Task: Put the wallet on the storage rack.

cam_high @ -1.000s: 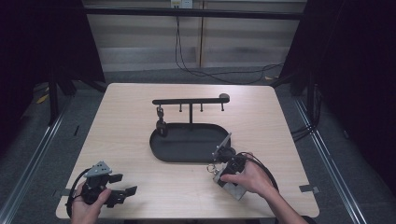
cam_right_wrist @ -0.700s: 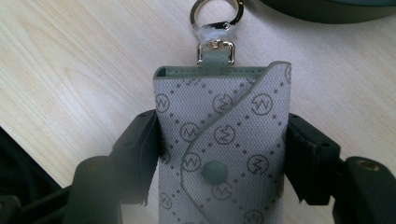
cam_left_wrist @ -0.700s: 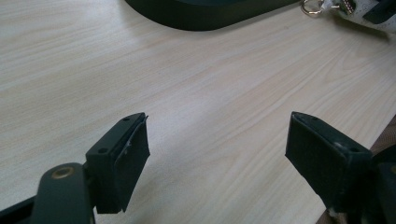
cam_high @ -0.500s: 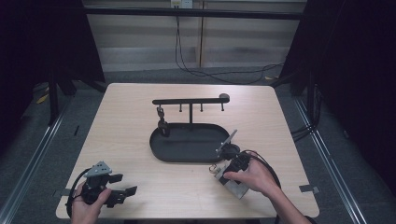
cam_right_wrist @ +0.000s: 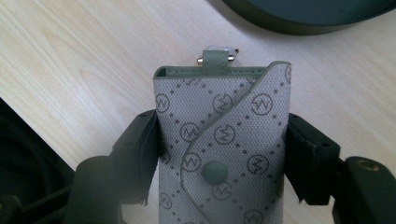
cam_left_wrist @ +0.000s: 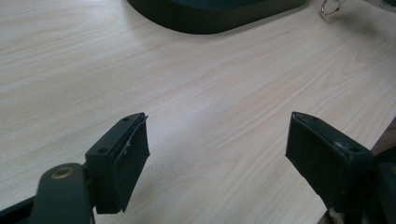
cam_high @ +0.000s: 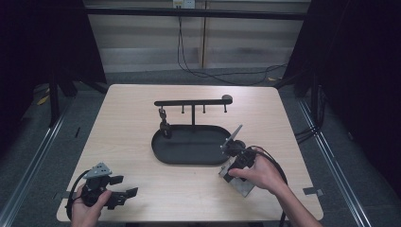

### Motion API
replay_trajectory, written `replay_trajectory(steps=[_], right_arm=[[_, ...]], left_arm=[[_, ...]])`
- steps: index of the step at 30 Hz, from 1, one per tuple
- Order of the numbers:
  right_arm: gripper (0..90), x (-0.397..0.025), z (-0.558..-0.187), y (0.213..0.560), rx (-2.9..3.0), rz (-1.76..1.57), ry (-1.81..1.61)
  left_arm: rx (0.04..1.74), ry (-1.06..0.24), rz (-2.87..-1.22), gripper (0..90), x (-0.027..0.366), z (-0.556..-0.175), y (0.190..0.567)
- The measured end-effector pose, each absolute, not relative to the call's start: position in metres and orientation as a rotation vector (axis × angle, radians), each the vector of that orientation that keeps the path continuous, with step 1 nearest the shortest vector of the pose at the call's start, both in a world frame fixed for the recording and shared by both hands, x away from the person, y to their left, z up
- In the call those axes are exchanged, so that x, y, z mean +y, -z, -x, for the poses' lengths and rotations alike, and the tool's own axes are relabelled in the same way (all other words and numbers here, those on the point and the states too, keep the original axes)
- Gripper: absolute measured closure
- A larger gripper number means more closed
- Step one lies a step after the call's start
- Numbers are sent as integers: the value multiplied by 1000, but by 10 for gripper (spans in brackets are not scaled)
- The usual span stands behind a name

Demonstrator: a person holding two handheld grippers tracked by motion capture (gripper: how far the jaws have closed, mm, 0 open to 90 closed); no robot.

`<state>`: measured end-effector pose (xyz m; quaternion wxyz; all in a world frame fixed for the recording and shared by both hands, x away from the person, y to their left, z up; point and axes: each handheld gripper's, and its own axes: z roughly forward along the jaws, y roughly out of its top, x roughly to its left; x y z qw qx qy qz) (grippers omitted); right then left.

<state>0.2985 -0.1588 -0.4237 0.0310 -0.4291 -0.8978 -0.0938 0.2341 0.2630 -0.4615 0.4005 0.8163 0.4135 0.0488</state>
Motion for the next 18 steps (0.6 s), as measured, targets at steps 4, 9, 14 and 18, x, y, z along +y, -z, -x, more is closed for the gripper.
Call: replay_trajectory(steps=[4, 9, 14, 18], right_arm=[[342, -159, -300, 419, -2777, 1316, 274], [342, -160, -303, 414, -2768, 1330, 271], [342, -161, -307, 409, -2767, 1332, 278], [342, -159, -310, 405, -2764, 1326, 300]], left_arm=[[1047, -119, -2064, 211, 263, -234, 462], [1048, -114, -2062, 211, 263, -235, 463], [1053, -108, -2066, 210, 263, -236, 464], [1042, -107, -2073, 210, 262, -236, 464]])
